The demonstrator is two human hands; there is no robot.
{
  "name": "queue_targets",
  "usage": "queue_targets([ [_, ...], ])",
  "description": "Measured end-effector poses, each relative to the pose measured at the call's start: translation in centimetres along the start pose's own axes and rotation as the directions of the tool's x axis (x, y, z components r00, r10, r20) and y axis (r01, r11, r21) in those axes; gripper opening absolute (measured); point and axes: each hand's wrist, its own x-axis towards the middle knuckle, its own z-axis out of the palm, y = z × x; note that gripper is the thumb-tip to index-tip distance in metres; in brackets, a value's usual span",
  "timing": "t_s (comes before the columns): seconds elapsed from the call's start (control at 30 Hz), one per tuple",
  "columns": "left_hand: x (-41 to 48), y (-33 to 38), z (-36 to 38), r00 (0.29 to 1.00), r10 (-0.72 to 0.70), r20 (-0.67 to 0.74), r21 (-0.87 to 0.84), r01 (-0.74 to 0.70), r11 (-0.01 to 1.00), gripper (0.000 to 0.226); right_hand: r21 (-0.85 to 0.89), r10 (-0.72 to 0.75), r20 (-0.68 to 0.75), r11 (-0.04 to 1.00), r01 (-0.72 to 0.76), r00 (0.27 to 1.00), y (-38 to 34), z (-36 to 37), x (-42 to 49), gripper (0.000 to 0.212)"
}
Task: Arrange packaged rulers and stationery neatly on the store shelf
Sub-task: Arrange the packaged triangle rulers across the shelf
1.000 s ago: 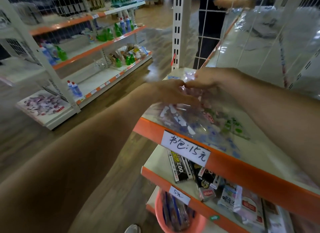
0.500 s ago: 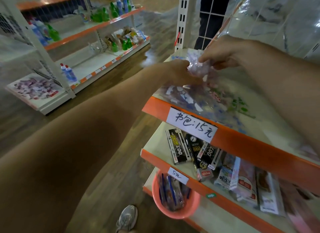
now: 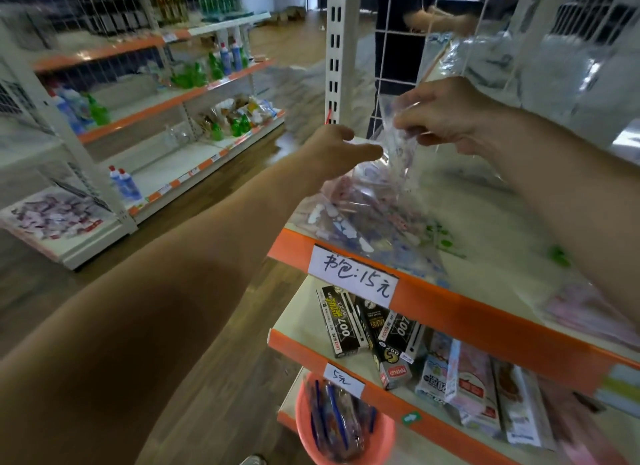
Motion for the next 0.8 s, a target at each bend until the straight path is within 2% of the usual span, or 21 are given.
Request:
queue_targets([
  [0.07,-0.2,0.4,0.0,0.999,-0.03,0.032,-0.186,0.035,0.982,0.056,0.04,-0.006,0.044,0.999,0.005,0.999,0.0,-0.5,-0.4,0.019],
  [0.13,-0.5,1.0,0.2,0.991,-0.048,0.127,-0.386,0.093,0.918,0.026,0.077,-0.018,0.079,0.997,0.012,0.997,0.2,-0.8,-0.8,0.019],
  [0.2,-1.0,1.4,0.5,0.973,-0.051,0.224,-0.472,0.154,0.868,0.007,0.107,-0.02,0.095,0.994,0.01,0.995,0.5,-0.7,-1.1,0.018],
  [0.33,-1.2,1.3,1.4,0.955,-0.021,0.295,-0.492,0.171,0.854,0.005,0.21,0.022,0.112,0.977,-0.045,0.993,1.7,-1.0,-1.6,0.015],
  [0.43,-1.0,1.0,1.9,0.959,0.001,0.284,-0.597,0.176,0.782,0.01,0.302,0.071,0.127,0.947,-0.107,0.989,2.5,-1.8,-2.2,0.01],
  [0.5,-0.8,0.6,2.0,0.962,0.0,0.274,-0.668,0.191,0.72,0.011,0.263,0.111,0.154,0.953,-0.149,0.982,3.2,-2.2,-2.7,0.004],
  [0.63,-0.7,0.7,2.3,0.965,-0.01,0.263,-0.725,0.205,0.658,0.013,0.106,0.093,0.218,0.987,-0.119,0.971,4.4,-2.8,-3.7,0.018],
  [0.8,-1.3,1.3,3.0,0.95,0.033,0.311,-0.741,0.22,0.635,0.007,0.102,0.031,0.134,0.994,-0.045,0.99,5.0,-3.6,-4.4,0.005],
])
